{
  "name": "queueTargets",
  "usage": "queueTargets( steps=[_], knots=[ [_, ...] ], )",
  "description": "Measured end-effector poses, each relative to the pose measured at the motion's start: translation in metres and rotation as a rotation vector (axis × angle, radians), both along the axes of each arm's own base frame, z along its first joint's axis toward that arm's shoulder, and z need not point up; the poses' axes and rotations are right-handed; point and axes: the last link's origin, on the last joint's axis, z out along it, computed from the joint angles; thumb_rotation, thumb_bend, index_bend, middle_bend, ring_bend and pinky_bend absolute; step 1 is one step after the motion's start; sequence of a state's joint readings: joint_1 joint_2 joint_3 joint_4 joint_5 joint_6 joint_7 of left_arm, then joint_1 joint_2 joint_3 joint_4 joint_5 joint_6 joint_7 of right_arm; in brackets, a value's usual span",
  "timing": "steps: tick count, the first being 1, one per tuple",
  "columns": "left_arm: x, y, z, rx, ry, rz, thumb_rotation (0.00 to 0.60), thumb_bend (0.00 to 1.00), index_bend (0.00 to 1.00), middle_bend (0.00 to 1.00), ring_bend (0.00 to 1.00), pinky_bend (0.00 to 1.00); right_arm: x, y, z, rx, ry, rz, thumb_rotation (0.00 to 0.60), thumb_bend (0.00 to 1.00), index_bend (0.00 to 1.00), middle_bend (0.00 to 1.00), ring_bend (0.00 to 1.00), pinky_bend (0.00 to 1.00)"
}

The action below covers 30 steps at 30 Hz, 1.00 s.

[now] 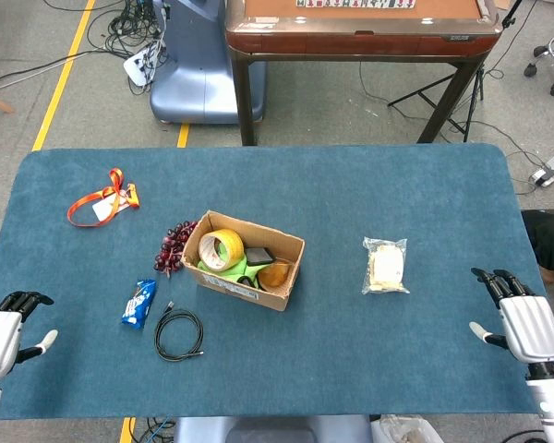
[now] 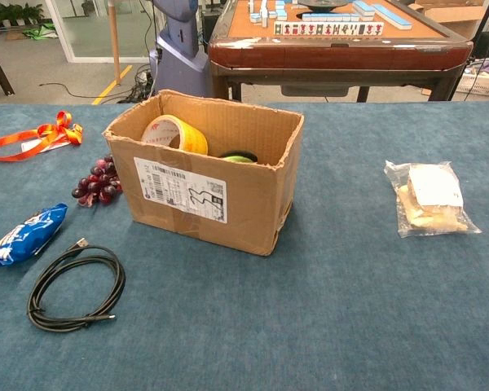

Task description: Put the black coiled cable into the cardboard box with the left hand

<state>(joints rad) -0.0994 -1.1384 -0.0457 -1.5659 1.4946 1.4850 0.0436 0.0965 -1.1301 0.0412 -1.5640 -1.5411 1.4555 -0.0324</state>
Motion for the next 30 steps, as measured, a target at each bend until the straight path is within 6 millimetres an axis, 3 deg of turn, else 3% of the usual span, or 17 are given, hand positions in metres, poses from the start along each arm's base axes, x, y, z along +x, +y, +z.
queueTargets(
  steps=[6, 12, 18, 21, 24, 27, 30],
  knots=[
    [0.001, -0.001, -0.003, -0.008, -0.001, -0.002, 0.600, 0.20, 0.38, 0.34, 0.26, 0.55, 0.001, 0.000, -0.004, 0.011, 0.005, 0.003, 0.600, 0.00, 0.19, 0.31, 0.19, 0.43],
    [0.008, -0.003, -0.007, -0.014, -0.036, -0.034, 0.600, 0.20, 0.39, 0.20, 0.14, 0.51, 0.002, -0.001, -0.004, 0.015, 0.007, 0.004, 0.600, 0.00, 0.22, 0.32, 0.19, 0.43],
    [0.020, -0.008, -0.016, -0.078, -0.038, -0.092, 0.600, 0.20, 0.36, 0.09, 0.13, 0.50, 0.006, 0.000, 0.001, -0.005, 0.006, 0.018, 0.600, 0.00, 0.25, 0.35, 0.23, 0.43],
    [0.029, -0.012, -0.020, -0.108, -0.055, -0.117, 0.600, 0.20, 0.34, 0.14, 0.21, 0.59, 0.009, 0.002, 0.005, -0.022, 0.002, 0.029, 0.600, 0.00, 0.26, 0.36, 0.23, 0.44],
    [0.034, -0.015, -0.022, -0.128, -0.096, -0.127, 0.600, 0.20, 0.31, 0.29, 0.34, 0.68, 0.011, 0.003, 0.009, -0.037, -0.003, 0.037, 0.600, 0.00, 0.27, 0.36, 0.23, 0.44],
    [0.037, -0.019, -0.025, -0.161, -0.155, -0.132, 0.600, 0.20, 0.31, 0.39, 0.39, 0.71, 0.013, 0.003, 0.013, -0.054, -0.007, 0.045, 0.600, 0.00, 0.28, 0.36, 0.23, 0.44],
    [0.041, -0.023, -0.031, -0.216, -0.192, -0.143, 0.600, 0.20, 0.32, 0.41, 0.40, 0.71, 0.014, 0.003, 0.016, -0.062, -0.012, 0.051, 0.600, 0.00, 0.28, 0.36, 0.23, 0.44]
  ],
)
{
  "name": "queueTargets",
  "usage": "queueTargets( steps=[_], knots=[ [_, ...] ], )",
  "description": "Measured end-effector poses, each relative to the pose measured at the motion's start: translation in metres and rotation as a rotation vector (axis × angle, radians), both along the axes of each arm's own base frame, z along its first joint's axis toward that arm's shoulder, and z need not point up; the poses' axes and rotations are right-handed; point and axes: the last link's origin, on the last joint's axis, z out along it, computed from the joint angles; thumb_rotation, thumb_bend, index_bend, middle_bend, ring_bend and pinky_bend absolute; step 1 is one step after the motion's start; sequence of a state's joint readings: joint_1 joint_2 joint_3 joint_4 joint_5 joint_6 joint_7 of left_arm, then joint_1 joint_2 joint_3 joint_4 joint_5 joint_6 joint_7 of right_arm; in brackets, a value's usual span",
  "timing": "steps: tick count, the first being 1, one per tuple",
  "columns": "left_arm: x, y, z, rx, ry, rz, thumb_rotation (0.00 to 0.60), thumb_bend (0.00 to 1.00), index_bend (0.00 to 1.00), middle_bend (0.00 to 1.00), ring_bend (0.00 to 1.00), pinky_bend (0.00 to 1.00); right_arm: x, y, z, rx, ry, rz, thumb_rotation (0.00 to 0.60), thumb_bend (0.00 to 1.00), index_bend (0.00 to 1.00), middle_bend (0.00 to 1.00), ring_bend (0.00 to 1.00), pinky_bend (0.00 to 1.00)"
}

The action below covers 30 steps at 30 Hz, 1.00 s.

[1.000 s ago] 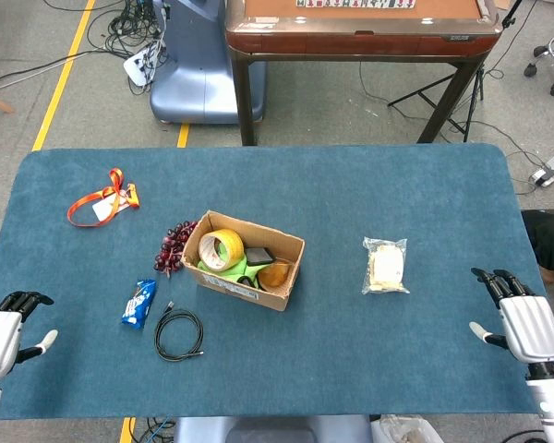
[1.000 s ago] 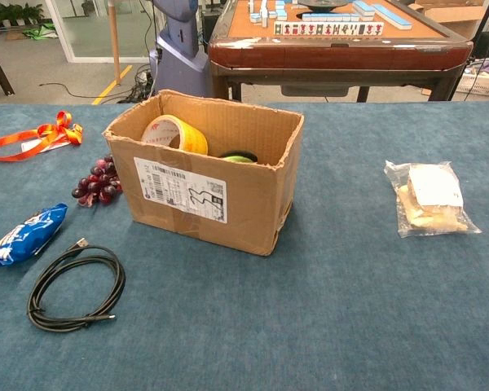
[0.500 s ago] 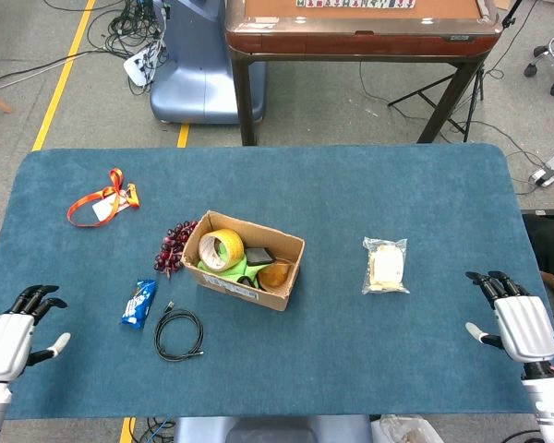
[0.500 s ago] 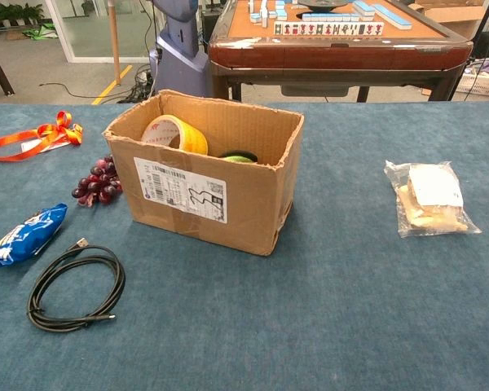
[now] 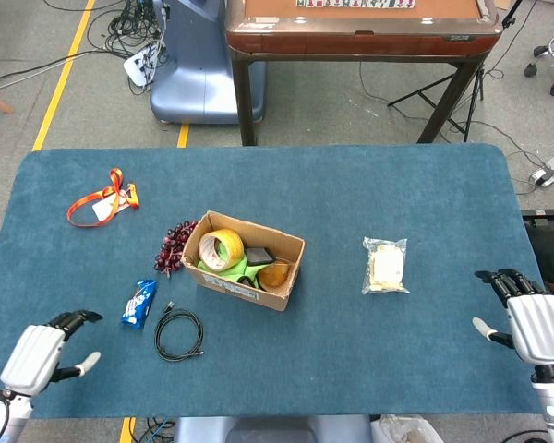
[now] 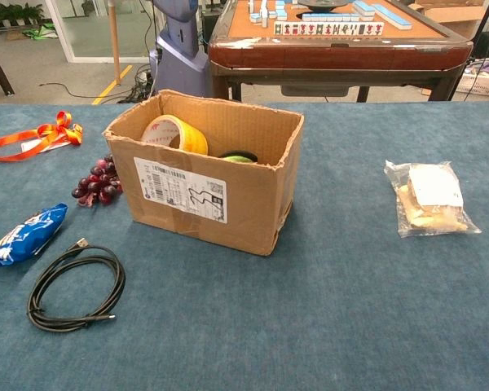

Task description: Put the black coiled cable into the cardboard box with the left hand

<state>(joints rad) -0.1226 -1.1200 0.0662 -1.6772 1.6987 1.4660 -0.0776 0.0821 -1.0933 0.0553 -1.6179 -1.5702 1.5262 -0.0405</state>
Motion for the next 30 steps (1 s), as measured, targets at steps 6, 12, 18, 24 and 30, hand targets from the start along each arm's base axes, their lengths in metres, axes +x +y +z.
queueTargets(
  steps=[6, 12, 18, 24, 30],
  knots=[
    [0.011, -0.001, -0.011, -0.056, 0.014, -0.060, 0.600, 0.20, 0.33, 0.70, 0.60, 0.78, 0.002, -0.002, 0.004, -0.012, -0.010, 0.009, 0.600, 0.00, 0.30, 0.36, 0.23, 0.44],
    [0.021, 0.005, -0.026, -0.100, 0.088, -0.127, 0.600, 0.20, 0.34, 0.98, 0.84, 0.97, 0.003, 0.000, 0.010, -0.032, -0.018, 0.018, 0.600, 0.00, 0.31, 0.36, 0.23, 0.44],
    [0.033, 0.012, -0.042, -0.184, 0.140, -0.170, 0.600, 0.20, 0.40, 1.00, 0.97, 1.00, 0.005, 0.003, 0.017, -0.061, -0.026, 0.025, 0.600, 0.00, 0.32, 0.36, 0.23, 0.44],
    [0.045, 0.017, -0.061, -0.245, 0.167, -0.214, 0.600, 0.20, 0.40, 1.00, 0.97, 1.00, 0.007, 0.006, 0.022, -0.079, -0.028, 0.025, 0.600, 0.00, 0.33, 0.36, 0.23, 0.44],
    [0.050, 0.023, -0.077, -0.268, 0.186, -0.233, 0.600, 0.20, 0.40, 1.00, 0.97, 1.00, 0.008, 0.008, 0.025, -0.087, -0.028, 0.026, 0.600, 0.00, 0.33, 0.36, 0.23, 0.44]
  ],
)
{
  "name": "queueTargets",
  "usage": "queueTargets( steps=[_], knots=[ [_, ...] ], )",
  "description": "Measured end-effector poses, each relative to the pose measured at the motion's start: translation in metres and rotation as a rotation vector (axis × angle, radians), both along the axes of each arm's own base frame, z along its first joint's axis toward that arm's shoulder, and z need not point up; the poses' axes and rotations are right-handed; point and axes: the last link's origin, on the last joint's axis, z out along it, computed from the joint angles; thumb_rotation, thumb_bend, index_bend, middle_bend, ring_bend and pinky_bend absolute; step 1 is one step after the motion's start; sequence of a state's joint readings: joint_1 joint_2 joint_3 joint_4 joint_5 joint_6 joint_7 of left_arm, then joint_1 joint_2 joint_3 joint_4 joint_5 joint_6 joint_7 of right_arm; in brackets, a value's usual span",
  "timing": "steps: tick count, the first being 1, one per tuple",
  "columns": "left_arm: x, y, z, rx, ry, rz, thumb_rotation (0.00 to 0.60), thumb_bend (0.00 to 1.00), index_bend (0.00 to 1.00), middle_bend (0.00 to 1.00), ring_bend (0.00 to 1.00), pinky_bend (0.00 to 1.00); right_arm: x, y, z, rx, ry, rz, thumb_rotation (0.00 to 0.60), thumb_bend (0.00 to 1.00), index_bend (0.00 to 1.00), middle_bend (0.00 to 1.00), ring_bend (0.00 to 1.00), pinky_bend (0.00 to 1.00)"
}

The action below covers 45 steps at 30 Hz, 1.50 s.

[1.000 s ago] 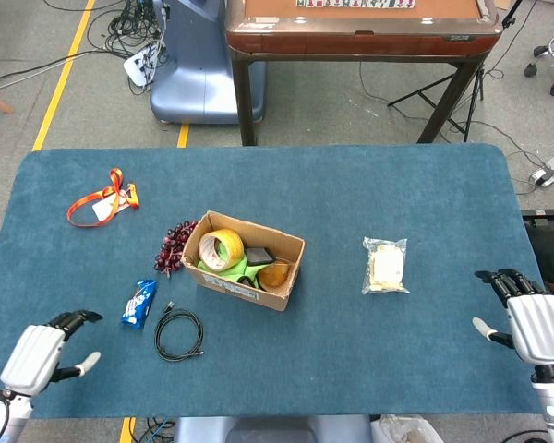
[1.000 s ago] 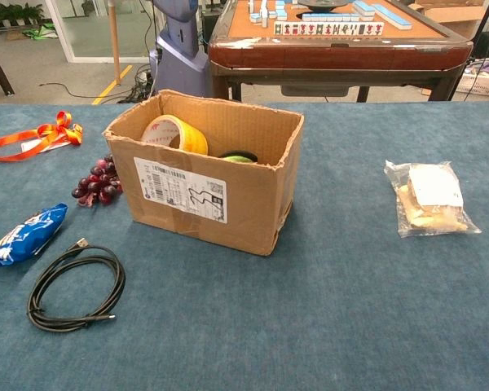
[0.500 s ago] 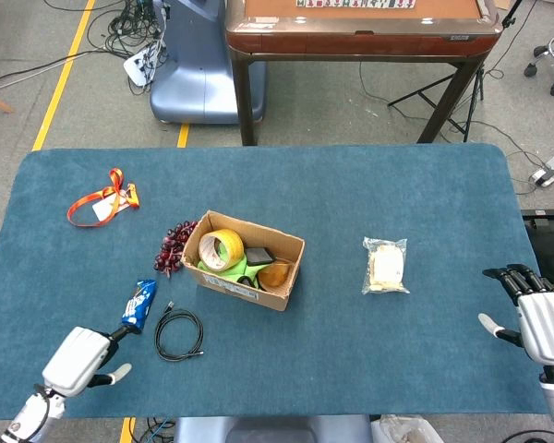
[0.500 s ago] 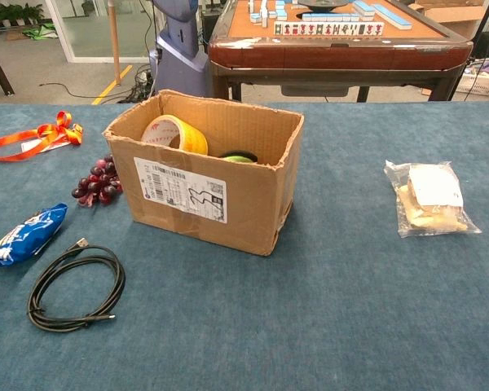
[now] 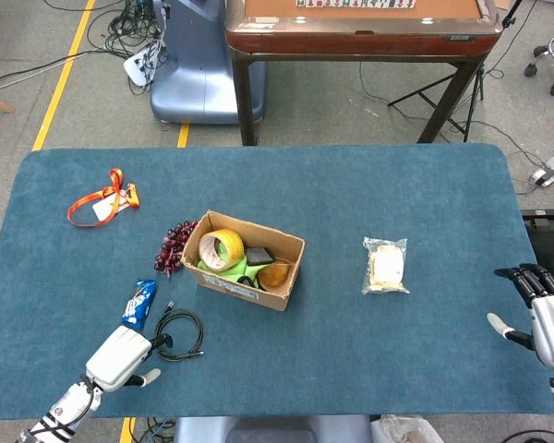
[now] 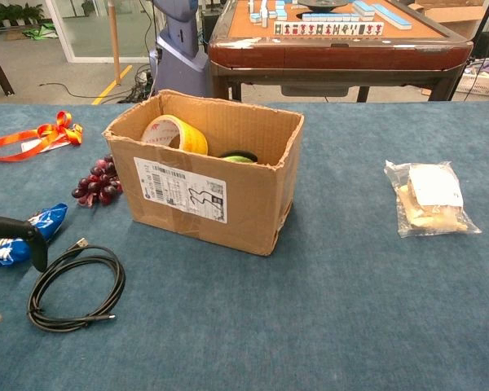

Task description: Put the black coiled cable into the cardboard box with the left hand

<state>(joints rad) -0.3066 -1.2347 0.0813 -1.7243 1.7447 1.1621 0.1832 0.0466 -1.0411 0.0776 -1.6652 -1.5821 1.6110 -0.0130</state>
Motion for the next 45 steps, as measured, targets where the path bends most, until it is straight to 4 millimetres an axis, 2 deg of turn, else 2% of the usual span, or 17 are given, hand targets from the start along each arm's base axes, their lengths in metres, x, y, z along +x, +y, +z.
queueTargets(
  steps=[6, 12, 34, 45],
  knots=[
    [0.000, 0.010, -0.015, -0.008, 0.031, 0.013, 0.600, 0.20, 0.39, 1.00, 0.97, 1.00, 0.000, 0.000, 0.001, 0.002, -0.001, 0.000, 0.600, 0.00, 0.33, 0.36, 0.23, 0.44],
    [-0.001, 0.016, -0.021, -0.024, 0.051, 0.036, 0.600, 0.20, 0.39, 1.00, 0.97, 1.00, 0.001, 0.001, 0.002, 0.000, -0.003, 0.004, 0.600, 0.00, 0.33, 0.36, 0.23, 0.44],
    [-0.007, 0.019, -0.040, -0.082, 0.111, 0.119, 0.600, 0.20, 0.39, 1.00, 0.96, 1.00, 0.001, 0.000, -0.001, 0.010, 0.000, 0.001, 0.600, 0.00, 0.33, 0.36, 0.23, 0.44],
    [-0.015, 0.020, -0.049, -0.099, 0.144, 0.152, 0.600, 0.20, 0.42, 1.00, 0.96, 1.00, 0.001, -0.001, -0.001, 0.014, -0.001, -0.002, 0.600, 0.00, 0.33, 0.36, 0.23, 0.44]
  ],
)
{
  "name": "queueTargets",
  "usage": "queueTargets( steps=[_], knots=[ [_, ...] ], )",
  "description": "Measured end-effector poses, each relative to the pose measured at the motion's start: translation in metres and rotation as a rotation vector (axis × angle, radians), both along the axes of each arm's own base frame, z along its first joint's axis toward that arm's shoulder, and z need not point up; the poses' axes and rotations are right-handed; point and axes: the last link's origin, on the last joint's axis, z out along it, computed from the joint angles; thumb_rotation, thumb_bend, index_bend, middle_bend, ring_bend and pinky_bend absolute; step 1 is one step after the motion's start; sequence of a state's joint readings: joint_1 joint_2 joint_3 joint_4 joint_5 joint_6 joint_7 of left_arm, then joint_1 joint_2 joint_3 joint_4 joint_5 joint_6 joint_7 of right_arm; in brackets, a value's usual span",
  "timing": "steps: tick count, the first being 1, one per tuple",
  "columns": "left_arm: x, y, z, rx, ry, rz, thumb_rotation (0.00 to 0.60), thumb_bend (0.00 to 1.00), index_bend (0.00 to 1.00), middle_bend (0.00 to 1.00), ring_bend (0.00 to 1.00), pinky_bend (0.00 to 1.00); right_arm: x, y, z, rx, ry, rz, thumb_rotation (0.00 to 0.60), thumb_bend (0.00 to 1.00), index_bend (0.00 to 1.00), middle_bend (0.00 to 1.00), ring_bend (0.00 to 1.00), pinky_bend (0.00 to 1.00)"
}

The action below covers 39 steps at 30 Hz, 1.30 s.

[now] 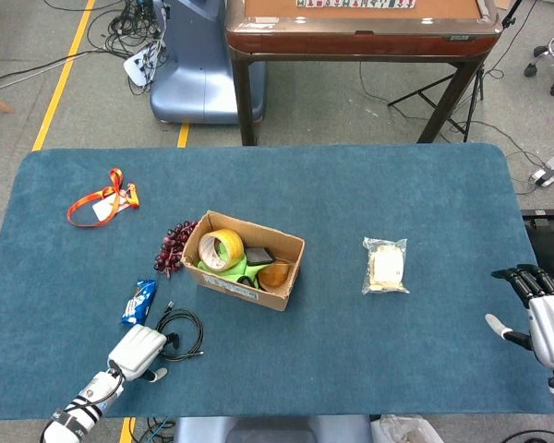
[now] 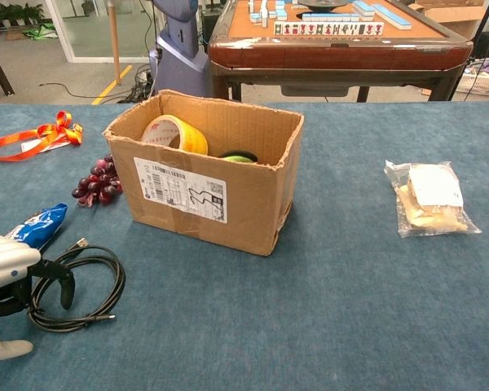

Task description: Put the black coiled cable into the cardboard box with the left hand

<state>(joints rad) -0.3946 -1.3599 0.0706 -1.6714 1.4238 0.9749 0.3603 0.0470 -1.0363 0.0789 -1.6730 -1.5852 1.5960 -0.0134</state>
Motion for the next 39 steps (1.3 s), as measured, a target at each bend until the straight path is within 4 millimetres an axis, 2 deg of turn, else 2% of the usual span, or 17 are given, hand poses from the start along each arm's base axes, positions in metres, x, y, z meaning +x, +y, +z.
queueTargets(
  steps=[19, 27, 39],
  knots=[
    [-0.0047, 0.0009, -0.0062, -0.012, 0.022, 0.029, 0.600, 0.32, 0.46, 1.00, 0.96, 1.00, -0.0012, -0.0013, -0.0013, 0.004, 0.001, -0.005, 0.600, 0.00, 0.33, 0.36, 0.23, 0.44],
    [-0.0062, 0.0010, -0.0084, -0.011, 0.028, 0.033, 0.600, 0.38, 0.52, 1.00, 0.96, 1.00, -0.0018, -0.0017, -0.0018, 0.007, 0.003, -0.007, 0.600, 0.00, 0.33, 0.36, 0.23, 0.44],
    [-0.0055, 0.0009, -0.0031, 0.007, 0.023, 0.006, 0.600, 0.38, 0.58, 1.00, 0.97, 1.00, 0.0000, -0.0003, -0.0001, 0.001, 0.000, 0.001, 0.600, 0.00, 0.33, 0.36, 0.23, 0.44]
  ],
)
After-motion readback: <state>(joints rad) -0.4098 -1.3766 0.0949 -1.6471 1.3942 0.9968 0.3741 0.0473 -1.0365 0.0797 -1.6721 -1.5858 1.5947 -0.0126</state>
